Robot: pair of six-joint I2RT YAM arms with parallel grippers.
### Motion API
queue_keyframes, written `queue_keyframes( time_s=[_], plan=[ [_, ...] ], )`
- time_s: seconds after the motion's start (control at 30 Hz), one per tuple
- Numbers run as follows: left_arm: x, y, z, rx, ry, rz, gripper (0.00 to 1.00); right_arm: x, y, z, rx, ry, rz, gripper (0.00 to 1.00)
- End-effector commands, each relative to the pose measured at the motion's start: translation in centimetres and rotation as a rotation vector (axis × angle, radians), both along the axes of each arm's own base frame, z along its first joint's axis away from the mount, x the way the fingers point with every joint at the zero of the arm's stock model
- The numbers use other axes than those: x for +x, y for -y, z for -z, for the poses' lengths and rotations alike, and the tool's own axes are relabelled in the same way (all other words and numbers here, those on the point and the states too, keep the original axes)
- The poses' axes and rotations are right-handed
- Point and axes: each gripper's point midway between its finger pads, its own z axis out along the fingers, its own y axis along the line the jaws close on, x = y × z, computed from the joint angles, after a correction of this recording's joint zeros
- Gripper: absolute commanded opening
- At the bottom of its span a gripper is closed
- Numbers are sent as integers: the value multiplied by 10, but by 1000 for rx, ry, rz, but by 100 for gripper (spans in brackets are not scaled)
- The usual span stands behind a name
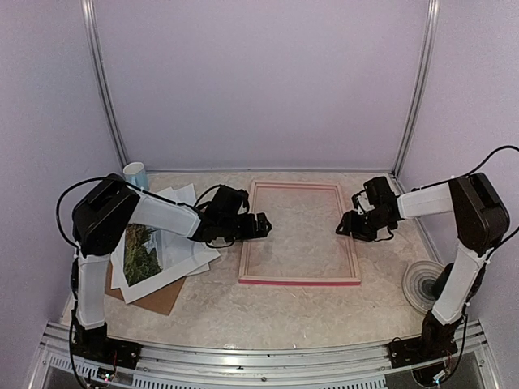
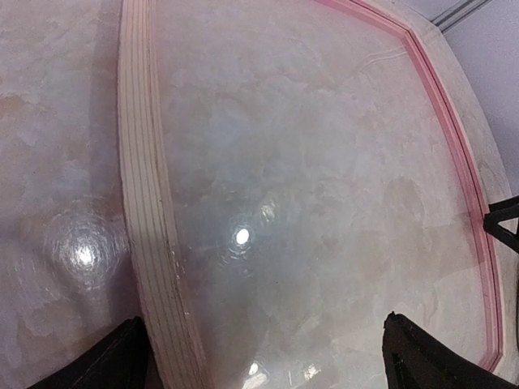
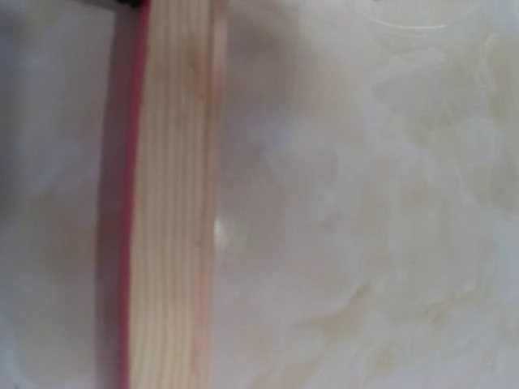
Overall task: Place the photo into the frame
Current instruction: Frame the body at the center of the board.
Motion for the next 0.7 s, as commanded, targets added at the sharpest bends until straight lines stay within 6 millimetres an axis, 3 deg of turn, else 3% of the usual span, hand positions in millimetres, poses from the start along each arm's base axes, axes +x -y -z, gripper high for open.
queue_keyframes(
  time_s=[0.0,0.53,0.67],
  plan=[
    [-30,20,-12,-67,-10,68,99,-27,-27,-6,68,-25,-75,59],
    [-93,20,-7,-78,-55,84,99,-86,-33,-3,33,-36,-87,59],
    [-99,14,-8,-68,-51,45,99,-99,-32,3,24,-54,-76,59]
  ],
)
